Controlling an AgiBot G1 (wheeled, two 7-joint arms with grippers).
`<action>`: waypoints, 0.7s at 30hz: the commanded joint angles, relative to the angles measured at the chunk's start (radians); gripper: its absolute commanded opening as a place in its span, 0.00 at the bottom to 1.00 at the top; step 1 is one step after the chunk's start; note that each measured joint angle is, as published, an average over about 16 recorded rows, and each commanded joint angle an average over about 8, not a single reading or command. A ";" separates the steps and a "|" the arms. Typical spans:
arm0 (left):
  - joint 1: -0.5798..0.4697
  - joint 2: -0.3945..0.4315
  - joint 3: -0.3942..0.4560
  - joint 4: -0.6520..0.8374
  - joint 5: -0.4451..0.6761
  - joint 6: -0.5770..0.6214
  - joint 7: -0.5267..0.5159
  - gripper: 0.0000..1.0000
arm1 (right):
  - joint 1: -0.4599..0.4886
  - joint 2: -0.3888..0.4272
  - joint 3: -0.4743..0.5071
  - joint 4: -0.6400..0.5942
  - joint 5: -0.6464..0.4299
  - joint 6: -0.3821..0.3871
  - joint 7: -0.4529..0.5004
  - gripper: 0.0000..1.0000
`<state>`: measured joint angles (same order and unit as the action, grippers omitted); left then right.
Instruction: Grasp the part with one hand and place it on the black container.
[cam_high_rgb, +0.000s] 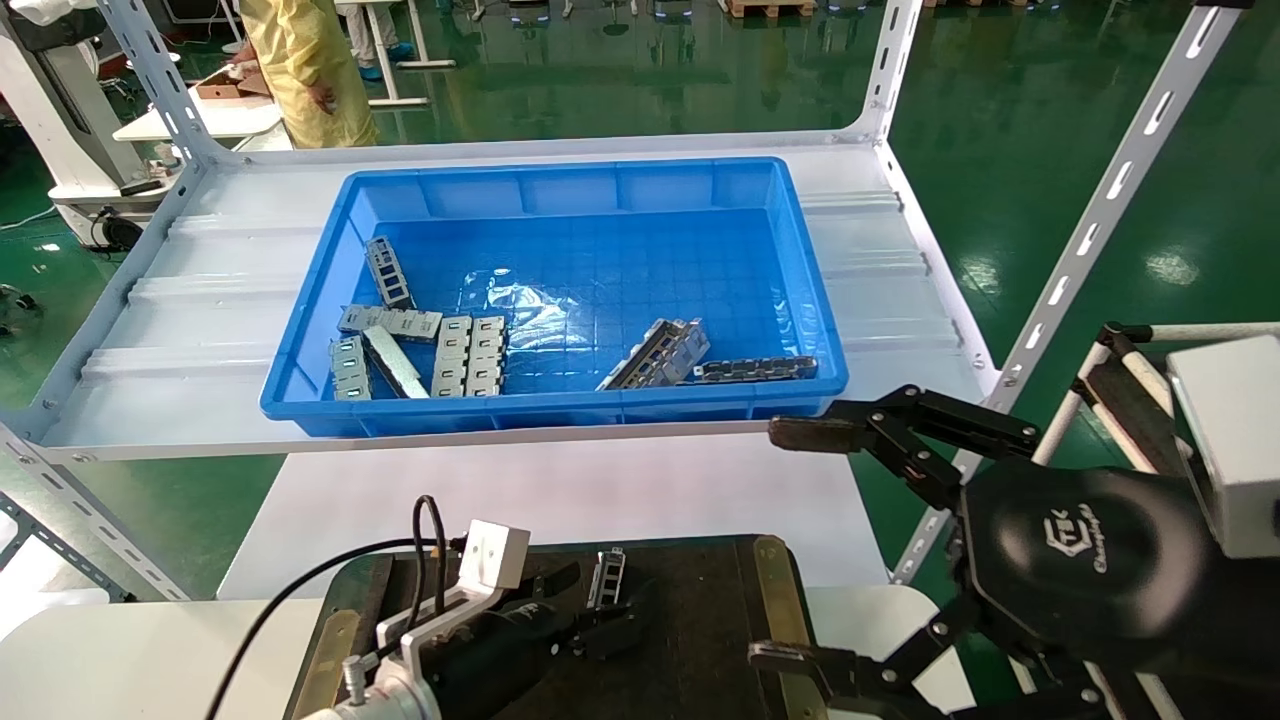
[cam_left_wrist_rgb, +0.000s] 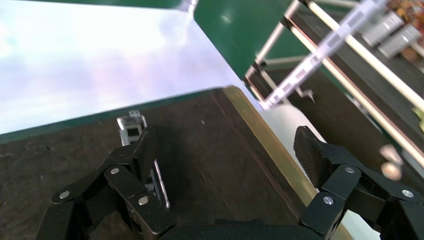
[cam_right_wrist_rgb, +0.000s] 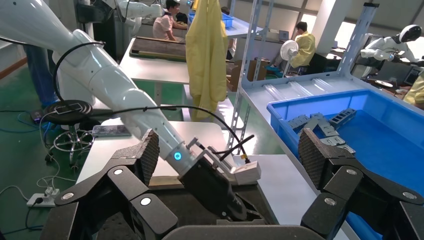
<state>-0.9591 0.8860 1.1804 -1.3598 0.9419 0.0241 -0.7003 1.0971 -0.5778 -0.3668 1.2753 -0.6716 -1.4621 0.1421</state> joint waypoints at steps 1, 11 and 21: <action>0.003 -0.024 -0.040 -0.001 0.019 0.075 -0.005 1.00 | 0.000 0.000 0.000 0.000 0.000 0.000 0.000 1.00; 0.085 -0.108 -0.314 0.008 -0.136 0.468 0.234 1.00 | 0.000 0.000 0.000 0.000 0.000 0.000 0.000 1.00; 0.153 -0.188 -0.454 0.019 -0.281 0.738 0.413 1.00 | 0.000 0.000 0.000 0.000 0.000 0.000 0.000 1.00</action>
<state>-0.8133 0.6975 0.7342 -1.3420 0.6672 0.7589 -0.2982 1.0972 -0.5776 -0.3671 1.2753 -0.6714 -1.4620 0.1420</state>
